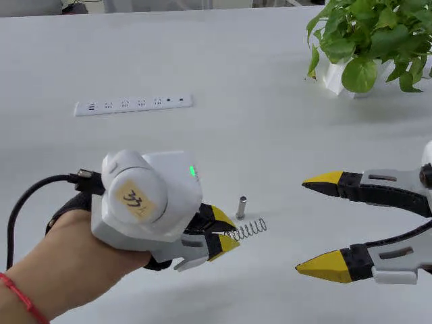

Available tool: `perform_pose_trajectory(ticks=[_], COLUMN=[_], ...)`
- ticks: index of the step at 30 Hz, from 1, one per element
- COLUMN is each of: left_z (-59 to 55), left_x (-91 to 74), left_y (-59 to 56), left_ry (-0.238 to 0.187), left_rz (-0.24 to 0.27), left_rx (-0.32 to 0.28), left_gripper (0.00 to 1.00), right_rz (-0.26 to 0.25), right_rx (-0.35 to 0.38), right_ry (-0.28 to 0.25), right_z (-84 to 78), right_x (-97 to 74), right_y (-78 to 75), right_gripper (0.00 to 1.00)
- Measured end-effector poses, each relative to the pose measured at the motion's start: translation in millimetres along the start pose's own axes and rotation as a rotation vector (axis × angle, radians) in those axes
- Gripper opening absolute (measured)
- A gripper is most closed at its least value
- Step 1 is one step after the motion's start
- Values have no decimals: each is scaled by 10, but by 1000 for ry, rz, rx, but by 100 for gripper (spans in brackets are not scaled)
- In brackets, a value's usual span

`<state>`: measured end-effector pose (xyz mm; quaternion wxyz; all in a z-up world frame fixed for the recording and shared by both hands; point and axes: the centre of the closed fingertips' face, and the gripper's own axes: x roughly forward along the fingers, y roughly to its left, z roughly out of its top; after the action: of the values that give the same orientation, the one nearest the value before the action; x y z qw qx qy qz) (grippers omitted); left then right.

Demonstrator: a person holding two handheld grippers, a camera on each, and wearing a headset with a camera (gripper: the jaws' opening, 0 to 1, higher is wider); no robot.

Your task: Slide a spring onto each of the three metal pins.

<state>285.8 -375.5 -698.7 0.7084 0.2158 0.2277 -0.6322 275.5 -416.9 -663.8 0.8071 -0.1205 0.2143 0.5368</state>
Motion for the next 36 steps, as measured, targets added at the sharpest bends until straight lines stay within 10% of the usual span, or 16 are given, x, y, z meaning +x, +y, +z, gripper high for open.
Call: perform_pose_trajectory(ticks=[15,36], left_z=[170,233], left_x=[-303,-456], left_y=[-37,-64], left_ry=[-160,-261], left_rz=[59,68], left_rx=[-61,-111], left_gripper=[6,6], right_rz=[192,272], right_rx=[-106,-160], right_ry=[62,102], right_z=[425,524], right_x=[336,439], right_y=[240,318], right_gripper=[37,9])
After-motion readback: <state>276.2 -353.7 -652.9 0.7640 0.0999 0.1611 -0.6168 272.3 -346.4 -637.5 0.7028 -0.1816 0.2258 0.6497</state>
